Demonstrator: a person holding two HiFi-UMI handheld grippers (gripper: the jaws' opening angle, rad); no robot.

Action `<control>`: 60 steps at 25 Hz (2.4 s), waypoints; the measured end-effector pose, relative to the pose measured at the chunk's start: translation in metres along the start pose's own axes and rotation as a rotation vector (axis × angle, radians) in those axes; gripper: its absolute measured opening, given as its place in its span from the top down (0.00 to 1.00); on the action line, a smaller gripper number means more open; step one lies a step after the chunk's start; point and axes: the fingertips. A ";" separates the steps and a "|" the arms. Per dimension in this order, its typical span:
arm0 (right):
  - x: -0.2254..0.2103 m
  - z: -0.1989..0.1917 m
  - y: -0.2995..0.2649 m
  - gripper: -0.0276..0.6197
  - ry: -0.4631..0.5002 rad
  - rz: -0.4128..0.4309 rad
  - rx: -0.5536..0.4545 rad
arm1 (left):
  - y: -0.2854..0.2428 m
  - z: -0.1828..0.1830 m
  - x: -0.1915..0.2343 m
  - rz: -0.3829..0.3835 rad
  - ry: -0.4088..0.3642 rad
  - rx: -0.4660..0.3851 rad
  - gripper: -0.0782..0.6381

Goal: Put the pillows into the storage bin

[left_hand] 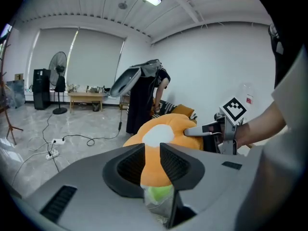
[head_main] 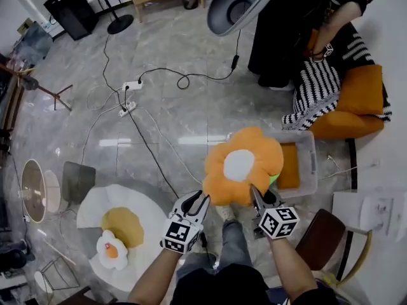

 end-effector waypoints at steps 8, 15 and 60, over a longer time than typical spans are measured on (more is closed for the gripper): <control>-0.107 -0.011 -0.040 0.80 -0.156 -0.133 0.047 | -0.089 -0.048 -0.024 -0.074 0.082 0.100 0.74; -0.196 -0.034 -0.080 0.80 -0.279 -0.233 0.079 | -0.138 -0.088 -0.022 -0.083 0.100 0.147 0.74; -0.339 -0.129 -0.128 0.58 -0.489 -0.512 0.118 | -0.172 -0.179 -0.040 -0.097 0.210 0.276 0.74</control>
Point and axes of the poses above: the fingertips, and each gripper's own axes: y backward along the fingers, x to its left, z out of its top, and after that the axes turned 12 degrees about -y, right-handed
